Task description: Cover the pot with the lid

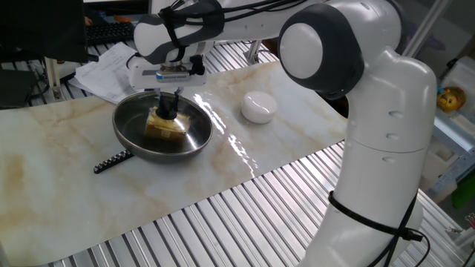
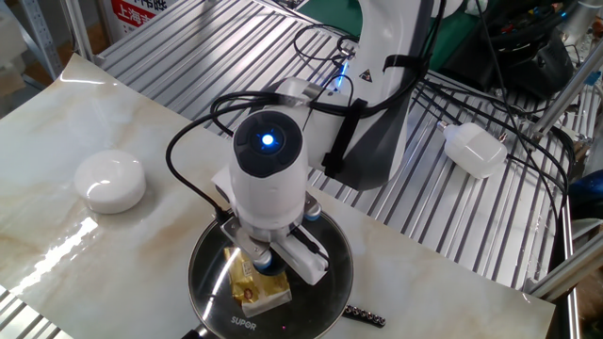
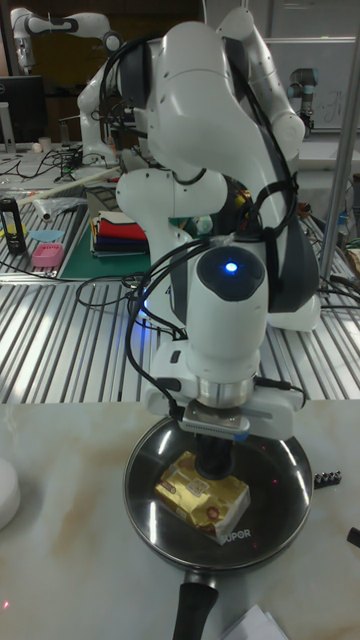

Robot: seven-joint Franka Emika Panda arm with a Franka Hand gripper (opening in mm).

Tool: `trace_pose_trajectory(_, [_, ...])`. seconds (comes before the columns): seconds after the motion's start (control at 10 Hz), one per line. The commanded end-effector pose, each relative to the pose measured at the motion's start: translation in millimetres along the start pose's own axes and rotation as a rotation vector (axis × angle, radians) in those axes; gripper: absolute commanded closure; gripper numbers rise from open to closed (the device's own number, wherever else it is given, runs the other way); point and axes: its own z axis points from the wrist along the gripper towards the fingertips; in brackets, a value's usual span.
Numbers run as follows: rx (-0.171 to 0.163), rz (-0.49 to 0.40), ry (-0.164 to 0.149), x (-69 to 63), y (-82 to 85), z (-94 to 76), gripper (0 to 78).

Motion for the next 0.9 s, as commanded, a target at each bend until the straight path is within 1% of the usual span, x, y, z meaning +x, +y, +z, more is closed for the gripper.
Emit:
trace_pose_trajectory(0.1, [-0.001,0.001,-0.014,-0.7,0.9,-5.8,75.5])
trace_pose_trajectory(0.9, [-0.002,0.018,-0.016,-0.7,0.9,-5.6,75.5])
